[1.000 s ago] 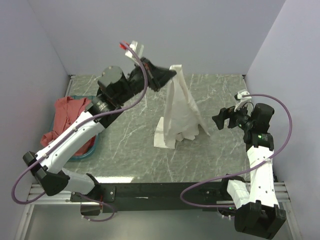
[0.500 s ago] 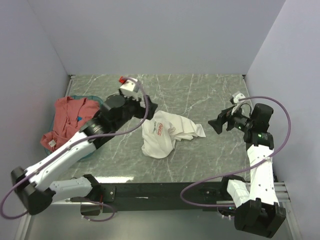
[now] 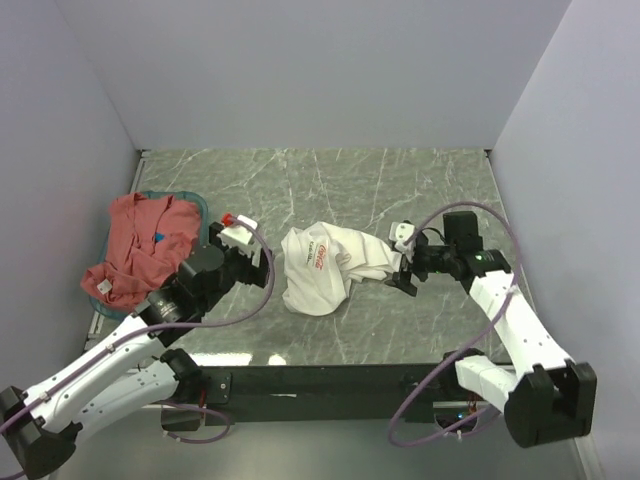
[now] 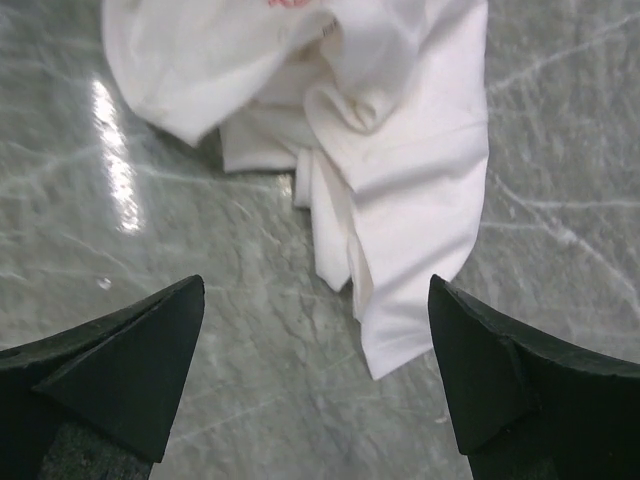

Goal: Fold and stack the t-shirts
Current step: Flatten the tshirt out

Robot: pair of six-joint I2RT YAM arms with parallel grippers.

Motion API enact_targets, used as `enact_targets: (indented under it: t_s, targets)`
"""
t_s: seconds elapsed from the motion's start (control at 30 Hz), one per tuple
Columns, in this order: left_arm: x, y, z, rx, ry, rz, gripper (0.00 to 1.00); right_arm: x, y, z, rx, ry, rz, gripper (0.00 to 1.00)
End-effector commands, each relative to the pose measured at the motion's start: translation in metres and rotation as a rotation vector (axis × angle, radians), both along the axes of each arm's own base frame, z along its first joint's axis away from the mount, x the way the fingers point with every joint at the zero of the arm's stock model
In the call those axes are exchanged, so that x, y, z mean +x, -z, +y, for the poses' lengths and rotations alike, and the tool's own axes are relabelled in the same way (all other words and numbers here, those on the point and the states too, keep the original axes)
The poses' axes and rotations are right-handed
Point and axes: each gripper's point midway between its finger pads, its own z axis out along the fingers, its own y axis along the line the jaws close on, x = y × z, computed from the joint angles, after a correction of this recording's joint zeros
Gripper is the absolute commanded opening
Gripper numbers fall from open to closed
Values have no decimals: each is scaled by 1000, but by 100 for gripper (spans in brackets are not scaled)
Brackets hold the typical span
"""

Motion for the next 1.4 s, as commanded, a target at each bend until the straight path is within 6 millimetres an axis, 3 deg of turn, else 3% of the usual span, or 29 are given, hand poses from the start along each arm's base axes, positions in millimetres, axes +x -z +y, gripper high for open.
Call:
enact_targets:
  t_s: [0.0, 0.1, 0.23, 0.4, 0.73, 0.9, 1.0, 1.03, 1.1, 1.13, 1.17, 1.3, 1.37]
  targets:
    - [-8, -17, 0, 17, 82, -116, 88, 31, 14, -16, -175, 4, -114, 98]
    - [-20, -19, -9, 6, 176, -156, 86, 50, 28, -17, -205, 35, -112, 95]
    - [-35, -20, -22, 4, 308, -195, 88, 58, 56, -18, -260, 52, -85, 91]
    - [-36, -17, -26, 6, 326, -179, 88, 75, 62, -18, -258, 109, -86, 87]
    - [-40, -13, -31, 7, 363, -165, 91, 80, 93, -7, -287, 113, 14, 71]
    - [-46, -9, -43, -17, 429, -158, 90, 89, 89, -8, -276, 159, 4, 59]
    - [-53, -2, -56, -31, 508, -125, 87, 95, 81, -8, -263, 190, -10, 42]
    - [-55, 0, -61, -41, 527, -107, 88, 97, 78, -8, -256, 198, -14, 31]
    - [-57, 7, -72, -44, 575, -55, 90, 99, 74, -7, -244, 210, -17, 19]
    - [-59, 11, -76, -43, 586, -29, 90, 99, 72, -6, -237, 213, -21, 5]
    - [-57, 14, -78, -38, 580, -11, 90, 101, 69, -6, -229, 219, -28, 0]
    - [-53, 29, -98, -7, 573, 58, 87, 103, 53, -5, -163, 269, -18, 0]
    - [-62, 39, -118, -4, 593, 137, 86, 105, 36, -6, -112, 281, -28, 0]
